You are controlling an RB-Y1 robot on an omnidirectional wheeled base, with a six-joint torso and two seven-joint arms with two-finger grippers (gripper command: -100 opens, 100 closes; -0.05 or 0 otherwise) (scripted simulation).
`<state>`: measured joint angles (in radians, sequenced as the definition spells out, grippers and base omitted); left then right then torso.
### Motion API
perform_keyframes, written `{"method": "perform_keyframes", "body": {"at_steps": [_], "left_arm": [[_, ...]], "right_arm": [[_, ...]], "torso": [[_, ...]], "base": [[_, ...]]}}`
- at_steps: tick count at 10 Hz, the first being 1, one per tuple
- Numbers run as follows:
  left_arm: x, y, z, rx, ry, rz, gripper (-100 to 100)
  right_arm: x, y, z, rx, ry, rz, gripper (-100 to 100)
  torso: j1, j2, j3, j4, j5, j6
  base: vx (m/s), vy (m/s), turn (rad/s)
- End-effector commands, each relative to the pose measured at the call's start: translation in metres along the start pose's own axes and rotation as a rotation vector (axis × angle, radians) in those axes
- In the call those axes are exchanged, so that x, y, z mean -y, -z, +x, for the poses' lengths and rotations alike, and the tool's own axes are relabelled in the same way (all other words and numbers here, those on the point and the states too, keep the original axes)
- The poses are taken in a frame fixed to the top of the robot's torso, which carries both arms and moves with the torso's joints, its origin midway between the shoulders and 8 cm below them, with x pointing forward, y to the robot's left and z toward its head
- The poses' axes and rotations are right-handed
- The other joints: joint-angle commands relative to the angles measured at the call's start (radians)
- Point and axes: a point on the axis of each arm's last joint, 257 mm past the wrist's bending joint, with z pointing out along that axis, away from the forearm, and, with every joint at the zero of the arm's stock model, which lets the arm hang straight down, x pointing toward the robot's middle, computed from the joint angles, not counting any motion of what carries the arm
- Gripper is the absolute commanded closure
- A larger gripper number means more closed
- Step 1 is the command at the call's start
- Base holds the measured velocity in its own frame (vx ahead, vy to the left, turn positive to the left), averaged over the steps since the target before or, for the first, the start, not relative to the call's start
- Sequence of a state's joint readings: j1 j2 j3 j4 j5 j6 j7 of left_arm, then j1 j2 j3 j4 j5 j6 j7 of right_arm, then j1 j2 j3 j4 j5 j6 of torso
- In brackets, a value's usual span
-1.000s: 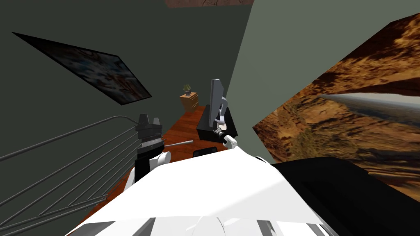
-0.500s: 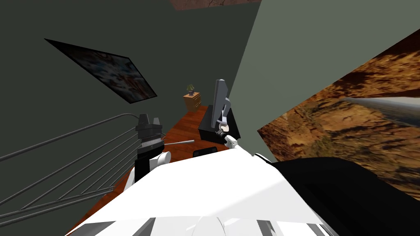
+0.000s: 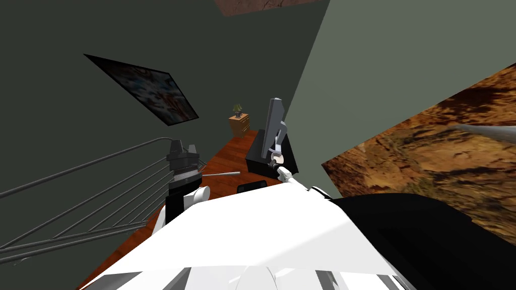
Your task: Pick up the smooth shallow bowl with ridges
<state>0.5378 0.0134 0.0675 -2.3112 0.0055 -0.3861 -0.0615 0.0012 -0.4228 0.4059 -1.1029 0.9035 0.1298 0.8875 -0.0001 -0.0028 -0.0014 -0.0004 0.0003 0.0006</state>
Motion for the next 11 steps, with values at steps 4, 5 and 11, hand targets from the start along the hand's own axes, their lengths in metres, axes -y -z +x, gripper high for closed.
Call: {"method": "perform_keyframes", "body": {"at_steps": [4, 5, 11], "left_arm": [[0.0, 0.0, 0.0, 0.0, 0.0, 0.0, 0], [0.0, 0.0, 0.0, 0.0, 0.0, 0.0, 0], [0.0, 0.0, 0.0, 0.0, 0.0, 0.0, 0]], "right_arm": [[0.024, 0.002, 0.074, -0.166, 0.199, 0.029, -100], [0.029, 0.004, 0.092, -0.205, 0.244, 0.031, -100], [0.034, 0.012, 0.127, -0.281, 0.32, 0.027, -100]], "torso": [[-0.001, 0.0, 0.0, 0.0, 0.0, 0.0], [-0.001, 0.0, 0.0, 0.0, 0.0, 0.0], [0.0, 0.003, 0.001, 0.0, 0.0, 0.001]], "base": [[0.041, 0.0, 0.113], [0.054, -0.005, 0.126], [0.016, -0.001, 0.032]]}}
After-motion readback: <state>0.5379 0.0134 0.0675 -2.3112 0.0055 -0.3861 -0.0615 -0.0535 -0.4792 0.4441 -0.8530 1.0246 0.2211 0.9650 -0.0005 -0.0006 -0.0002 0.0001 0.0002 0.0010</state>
